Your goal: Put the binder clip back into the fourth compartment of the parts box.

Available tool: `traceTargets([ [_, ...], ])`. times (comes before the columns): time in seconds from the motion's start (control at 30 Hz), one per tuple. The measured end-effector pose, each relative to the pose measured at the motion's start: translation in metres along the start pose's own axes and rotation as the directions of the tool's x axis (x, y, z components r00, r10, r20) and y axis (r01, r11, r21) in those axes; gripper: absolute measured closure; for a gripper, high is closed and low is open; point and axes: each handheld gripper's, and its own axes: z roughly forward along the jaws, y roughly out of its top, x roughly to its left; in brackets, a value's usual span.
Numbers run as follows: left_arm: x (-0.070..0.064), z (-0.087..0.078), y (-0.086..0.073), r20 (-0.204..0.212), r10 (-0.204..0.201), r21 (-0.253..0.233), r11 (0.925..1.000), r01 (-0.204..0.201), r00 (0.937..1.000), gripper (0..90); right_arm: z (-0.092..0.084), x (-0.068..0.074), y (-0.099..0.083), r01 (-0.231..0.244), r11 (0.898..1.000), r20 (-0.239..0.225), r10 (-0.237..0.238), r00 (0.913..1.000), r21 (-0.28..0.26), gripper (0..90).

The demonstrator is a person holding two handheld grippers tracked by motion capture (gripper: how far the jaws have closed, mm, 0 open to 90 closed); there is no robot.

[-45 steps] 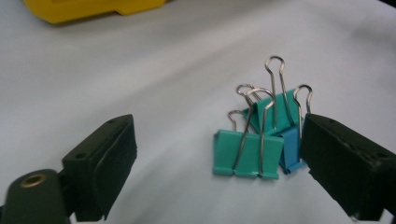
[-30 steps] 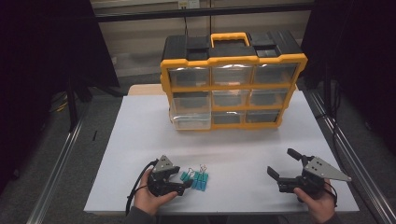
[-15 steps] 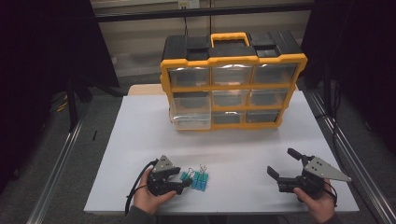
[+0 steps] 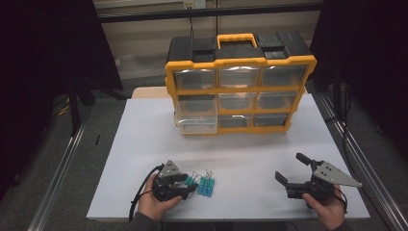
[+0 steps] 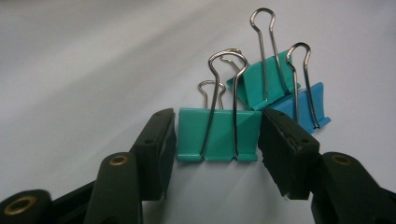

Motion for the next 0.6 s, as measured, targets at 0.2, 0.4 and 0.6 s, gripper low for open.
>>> traceTargets([
  [0.2, 0.0000, 0.0015, 0.0024, -0.039, -0.009, -0.015, 0.9998, 0.009, 0.9992, 43.6, -0.0003, -0.0003, -0.0002, -0.001, 1.000, -0.010, 0.001, 0.9999, -0.002, 0.4],
  [0.4, -0.0011, 0.0045, 0.0036, -0.046, -0.001, 0.004, 1.0000, 0.002, 0.9989, 43.2, -0.0005, 0.0001, 0.0001, 0.001, 1.000, -0.010, -0.001, 0.9999, -0.007, 0.5],
  [0.6, -0.0005, 0.0054, 0.0048, -0.043, -0.002, 0.005, 1.0000, 0.002, 0.9991, 47.4, -0.0007, 0.0000, 0.0000, 0.000, 1.000, -0.009, -0.001, 1.0000, -0.005, 0.5],
])
